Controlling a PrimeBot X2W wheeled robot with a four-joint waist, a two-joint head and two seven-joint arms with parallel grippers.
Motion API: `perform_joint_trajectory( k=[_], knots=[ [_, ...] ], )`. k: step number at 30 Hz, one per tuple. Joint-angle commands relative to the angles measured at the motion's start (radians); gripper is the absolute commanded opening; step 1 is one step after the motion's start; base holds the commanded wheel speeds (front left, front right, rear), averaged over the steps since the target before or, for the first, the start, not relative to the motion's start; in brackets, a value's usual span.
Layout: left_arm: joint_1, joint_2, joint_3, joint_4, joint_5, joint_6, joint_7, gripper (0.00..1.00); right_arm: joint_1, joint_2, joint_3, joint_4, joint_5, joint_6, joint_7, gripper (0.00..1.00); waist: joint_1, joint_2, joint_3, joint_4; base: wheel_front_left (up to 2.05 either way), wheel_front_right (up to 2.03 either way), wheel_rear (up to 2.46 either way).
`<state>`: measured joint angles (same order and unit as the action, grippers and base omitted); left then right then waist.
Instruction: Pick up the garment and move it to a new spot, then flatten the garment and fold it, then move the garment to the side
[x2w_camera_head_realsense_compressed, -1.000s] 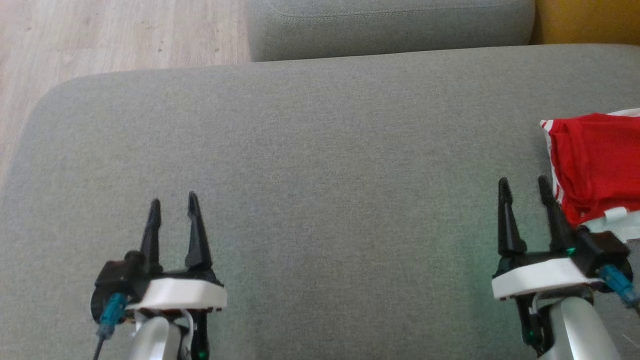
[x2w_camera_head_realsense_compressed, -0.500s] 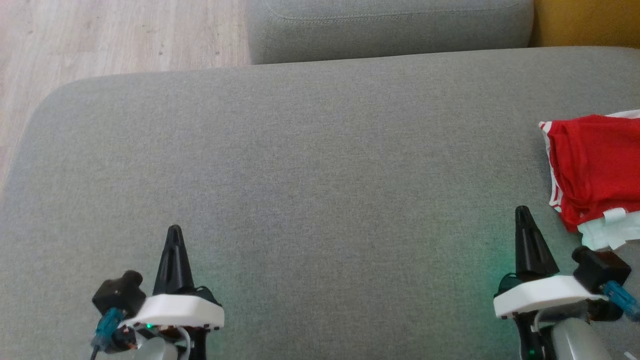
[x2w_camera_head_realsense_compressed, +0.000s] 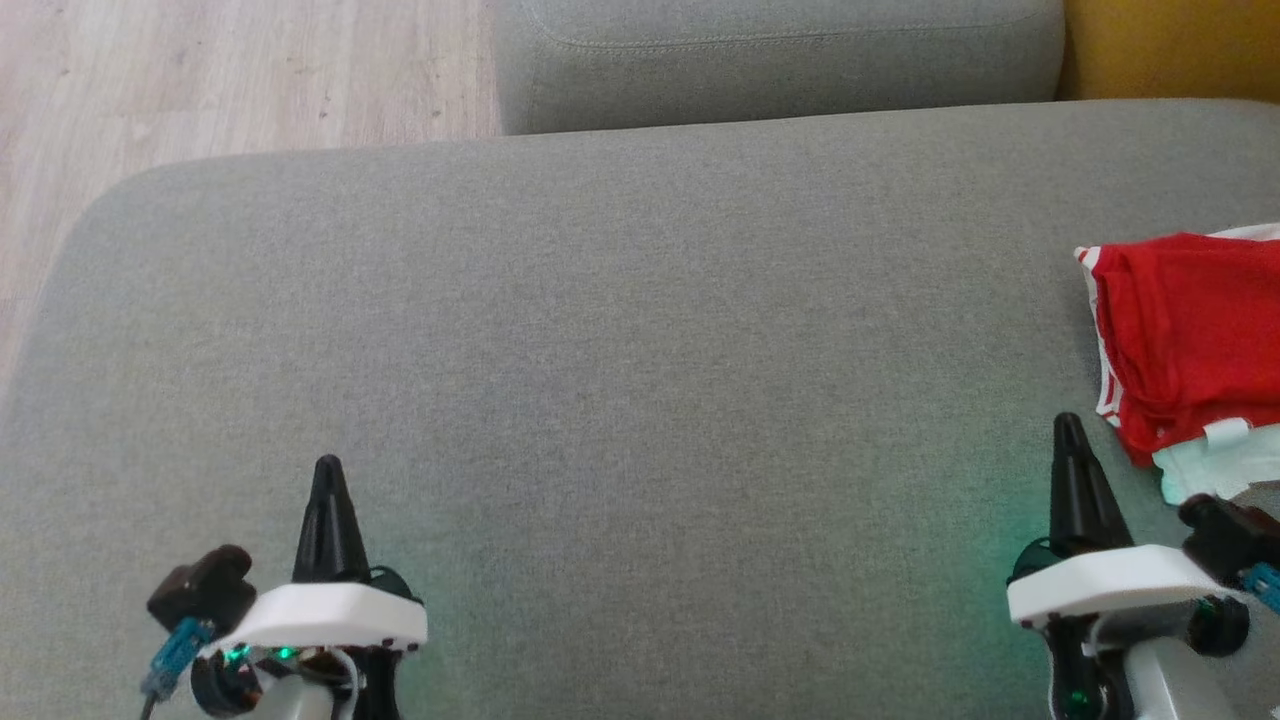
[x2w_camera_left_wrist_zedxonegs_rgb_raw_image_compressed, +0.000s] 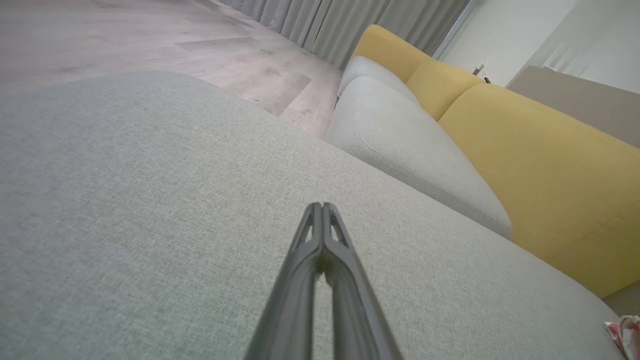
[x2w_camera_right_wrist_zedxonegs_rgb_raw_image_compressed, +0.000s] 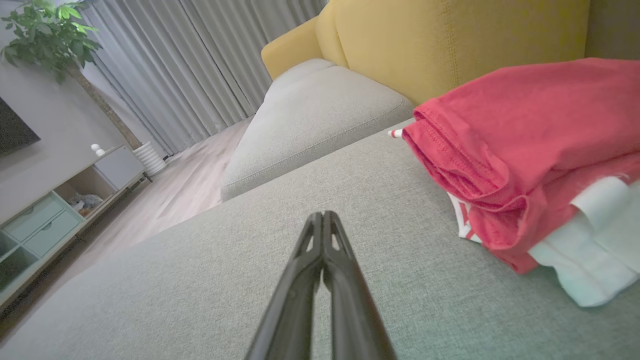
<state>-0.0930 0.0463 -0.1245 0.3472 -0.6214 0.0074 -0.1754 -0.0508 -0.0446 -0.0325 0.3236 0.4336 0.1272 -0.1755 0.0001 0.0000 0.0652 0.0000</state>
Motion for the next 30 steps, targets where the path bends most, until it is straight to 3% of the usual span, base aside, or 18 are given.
perform_joint_trajectory(
  k=[1, 30],
  knots=[
    [-0.032, 0.001, 0.023, -0.037, -0.017, -0.009, 0.006, 0.00, -0.039, -0.002, 0.000, -0.037, 0.024, 0.001, 0.005, 0.00, 0.0000, 0.0000, 0.000, 0.000, 0.00, 0.00, 0.00],
    [-0.027, 0.002, 0.089, -0.057, -0.314, -0.048, 0.092, 0.00, -0.044, -0.003, -0.025, -0.050, 0.376, 0.002, 0.092, 0.00, 0.0000, 0.0000, -0.019, 0.000, 0.00, 0.00, 0.00]
  ],
)
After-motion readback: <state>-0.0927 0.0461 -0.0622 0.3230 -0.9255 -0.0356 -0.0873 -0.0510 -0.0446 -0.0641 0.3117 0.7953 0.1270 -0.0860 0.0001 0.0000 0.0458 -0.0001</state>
